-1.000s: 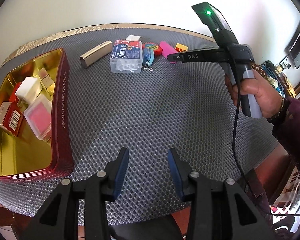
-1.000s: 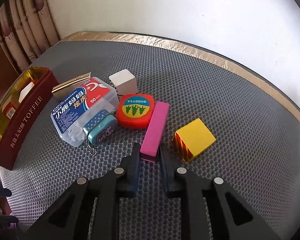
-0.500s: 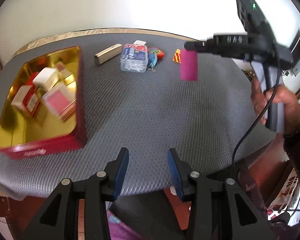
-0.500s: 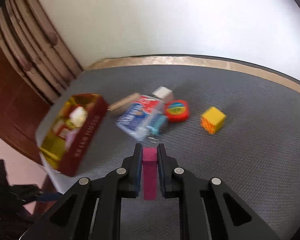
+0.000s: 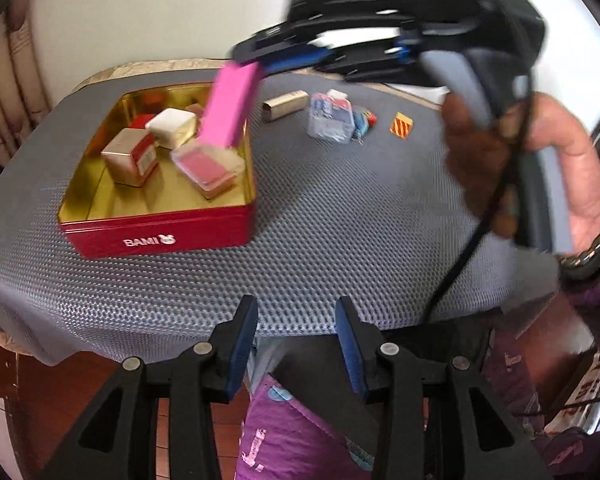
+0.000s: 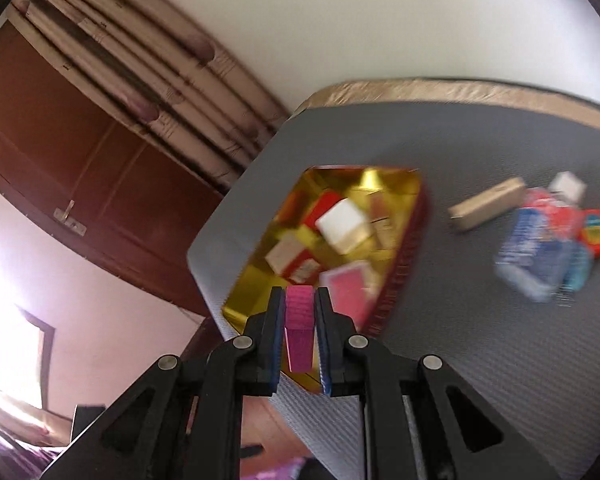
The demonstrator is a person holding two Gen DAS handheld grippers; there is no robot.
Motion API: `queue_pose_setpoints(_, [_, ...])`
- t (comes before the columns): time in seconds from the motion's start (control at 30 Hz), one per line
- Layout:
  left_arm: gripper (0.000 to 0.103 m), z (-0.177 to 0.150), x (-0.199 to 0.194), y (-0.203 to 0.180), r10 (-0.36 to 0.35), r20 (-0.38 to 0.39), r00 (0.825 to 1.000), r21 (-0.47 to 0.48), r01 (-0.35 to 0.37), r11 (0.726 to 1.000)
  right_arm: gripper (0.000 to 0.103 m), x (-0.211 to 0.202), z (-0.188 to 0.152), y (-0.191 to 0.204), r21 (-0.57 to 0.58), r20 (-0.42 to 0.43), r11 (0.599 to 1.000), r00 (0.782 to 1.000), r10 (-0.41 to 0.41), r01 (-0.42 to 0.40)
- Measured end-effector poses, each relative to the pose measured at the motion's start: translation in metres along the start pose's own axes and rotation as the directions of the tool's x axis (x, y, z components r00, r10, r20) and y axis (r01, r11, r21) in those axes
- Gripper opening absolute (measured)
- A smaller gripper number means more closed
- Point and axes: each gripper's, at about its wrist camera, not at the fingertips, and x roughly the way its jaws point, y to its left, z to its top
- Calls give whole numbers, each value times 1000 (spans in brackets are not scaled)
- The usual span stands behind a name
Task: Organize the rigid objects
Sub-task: 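Carry the pink eraser into the tin and open the right tool, then reach to the blue-and-white floss box and grasp it with the left tool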
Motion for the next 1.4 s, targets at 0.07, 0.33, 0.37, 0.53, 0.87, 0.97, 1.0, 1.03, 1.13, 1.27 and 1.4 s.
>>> queue_pose_setpoints(0.07, [41,0,-4,4,-1,14,1000,-11,1,1000,14,24,5,5,7,-27,1000,1000,5,-4])
queue_pose_setpoints(0.33, [41,0,-6,17,8,28,1000,-28,-8,1000,14,82,13,-7,27,-116,999,993,-27,30])
queue_pose_setpoints(0.37, [41,1,-5,19,8,25,1000,-31,-7,999,14,87,13,-9,27,-123,999,992,-33,36])
queue_pose_setpoints(0.53, [41,-1,-2,27,5,8,1000,-49,-5,999,14,101,16,-15,34,-138,998,989,-51,56])
queue_pose_setpoints(0.87, [41,-8,5,22,39,-2,999,-33,-39,999,16,93,22,-22,20,-66,1000,998,-7,8])
queue_pose_setpoints(0.97, [41,-7,7,21,55,3,998,-14,-55,998,17,53,10,-29,-16,20,1000,1000,-19,20])
queue_pose_setpoints(1.0, [41,-7,7,20,62,3,998,-8,-62,998,18,36,3,-33,-39,49,998,998,-49,50])
queue_pose_setpoints(1.03, [41,-8,8,19,65,3,998,-2,-65,998,20,20,-6,-37,-61,71,994,994,-87,91])
queue_pose_setpoints(1.13, [41,-7,10,15,63,1,998,7,-63,998,26,-29,-39,-54,-106,141,955,955,-260,275])
queue_pose_setpoints(1.27, [41,-9,17,5,64,-21,998,32,-63,997,39,-92,-89,-102,-101,191,784,785,-589,613])
queue_pose_setpoints(1.4, [41,-8,23,-9,54,-48,997,59,-51,997,40,-133,-122,-159,-58,159,551,553,-818,832])
